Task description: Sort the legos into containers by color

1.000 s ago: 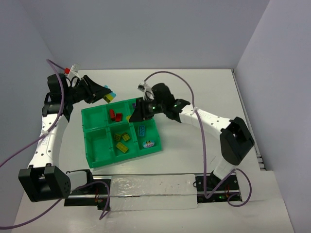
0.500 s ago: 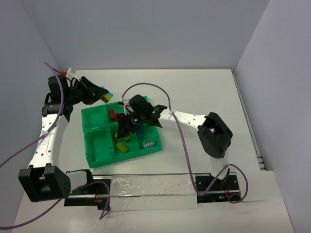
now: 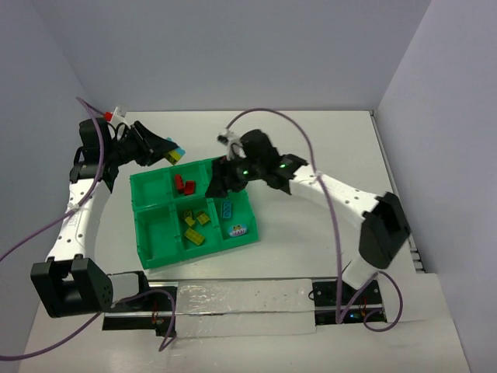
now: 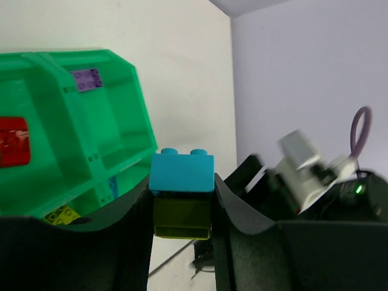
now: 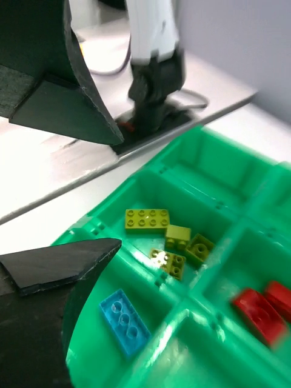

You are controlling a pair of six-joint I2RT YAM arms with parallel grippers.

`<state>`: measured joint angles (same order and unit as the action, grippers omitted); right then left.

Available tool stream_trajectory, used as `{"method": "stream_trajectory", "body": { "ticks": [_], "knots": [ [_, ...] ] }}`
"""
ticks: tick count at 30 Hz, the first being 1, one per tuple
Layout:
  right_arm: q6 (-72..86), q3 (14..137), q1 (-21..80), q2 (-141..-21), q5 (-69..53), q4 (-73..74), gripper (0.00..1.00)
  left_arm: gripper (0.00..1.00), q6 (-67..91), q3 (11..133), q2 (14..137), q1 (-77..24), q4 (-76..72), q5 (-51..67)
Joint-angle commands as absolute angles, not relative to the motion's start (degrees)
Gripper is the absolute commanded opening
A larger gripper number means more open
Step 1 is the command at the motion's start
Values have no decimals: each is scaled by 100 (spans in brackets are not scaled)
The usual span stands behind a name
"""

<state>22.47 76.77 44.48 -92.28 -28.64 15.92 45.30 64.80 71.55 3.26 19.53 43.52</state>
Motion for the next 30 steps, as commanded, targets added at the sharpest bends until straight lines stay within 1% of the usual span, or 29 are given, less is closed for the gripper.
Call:
{"method": "stream_trajectory", "body": {
  "ticks": [1,3,6,12,19,24,26,27,28,30],
  "knots": [
    [2762,7447,3867,-8500,-3980,712,70,0,4635,6520,7365,201,1055,5728],
    [2941,7581,3813,-8508,-4507,606,73,0,4822,6434,7354,143,552,6208],
    [3267,7681,3804,-8525,-4619,242,75,0,5147,6360,7275,5,-237,6689],
    [3878,7988,3788,-8957,-4642,-387,76,0,5178,6522,7321,-573,-554,6732],
    [4606,7960,3779,-9294,-4903,-1524,76,0,5256,6547,7362,-697,-683,6802],
    [5078,7841,3772,-9425,-4996,-2188,66,0,5107,6674,7355,-703,-482,6805],
    [5260,7814,3762,-9465,-5027,-2395,57,0,5106,6680,7356,-703,-492,6811],
    [5307,7797,3756,-9471,-5049,-2480,54,0,5101,6674,7362,-703,-498,6822],
    [5342,7787,3749,-9478,-5062,-2538,53,0,5091,6671,7369,-703,-494,6829],
    [5387,7787,3749,-9483,-5071,-2573,53,0,5059,6667,7383,-703,-448,6833]
  ]
}}
